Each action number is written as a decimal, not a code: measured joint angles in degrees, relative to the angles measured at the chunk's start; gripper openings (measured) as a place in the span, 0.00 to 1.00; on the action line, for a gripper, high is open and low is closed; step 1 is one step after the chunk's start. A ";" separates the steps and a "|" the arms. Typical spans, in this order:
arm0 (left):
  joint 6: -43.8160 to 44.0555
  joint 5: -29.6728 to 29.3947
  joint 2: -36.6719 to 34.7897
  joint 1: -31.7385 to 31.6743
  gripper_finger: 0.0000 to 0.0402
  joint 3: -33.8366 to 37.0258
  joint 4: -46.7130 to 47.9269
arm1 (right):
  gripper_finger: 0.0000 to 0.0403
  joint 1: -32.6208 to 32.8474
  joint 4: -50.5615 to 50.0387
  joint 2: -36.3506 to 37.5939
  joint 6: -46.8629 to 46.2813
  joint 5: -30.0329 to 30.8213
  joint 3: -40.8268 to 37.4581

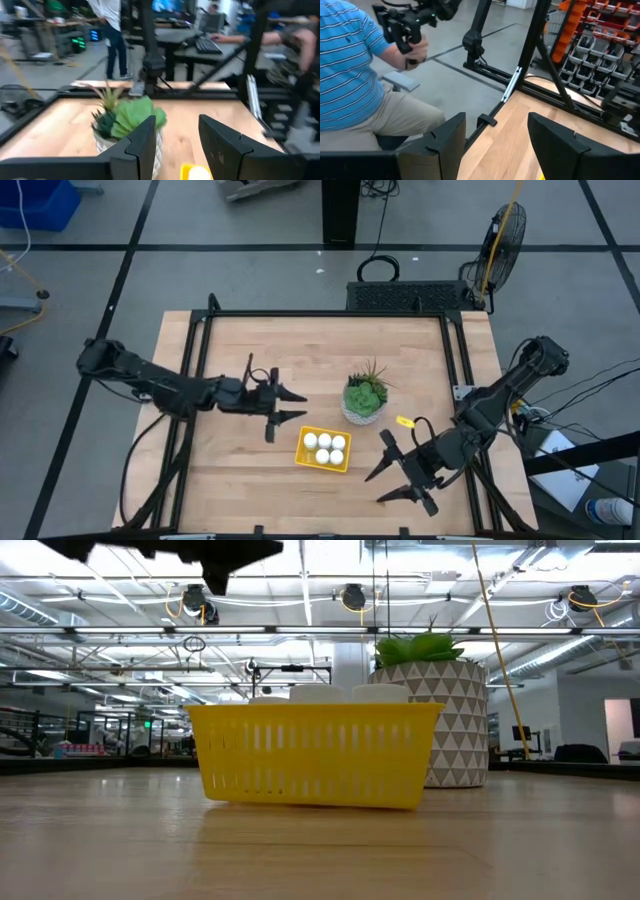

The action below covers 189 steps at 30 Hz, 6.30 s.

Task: Pick and place pill bottles into a basket
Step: Return to Home Position

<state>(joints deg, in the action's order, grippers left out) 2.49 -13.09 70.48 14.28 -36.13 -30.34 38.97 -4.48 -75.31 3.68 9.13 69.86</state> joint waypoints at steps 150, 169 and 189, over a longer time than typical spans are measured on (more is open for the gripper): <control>3.35 32.63 -70.15 -1.07 0.38 34.02 31.14 | 0.52 -15.71 34.67 75.07 -2.85 4.20 -69.06; 3.99 27.53 -70.12 -1.07 0.38 34.02 30.24 | 0.52 -15.77 9.01 74.56 -2.92 11.83 -68.99; 3.97 27.46 -70.12 -1.07 0.38 34.02 30.18 | 0.52 -15.75 10.07 73.50 -2.38 11.79 -69.00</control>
<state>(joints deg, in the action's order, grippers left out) 6.46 14.37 0.36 13.21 -2.11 -0.16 23.22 5.58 -1.80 1.30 20.91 0.86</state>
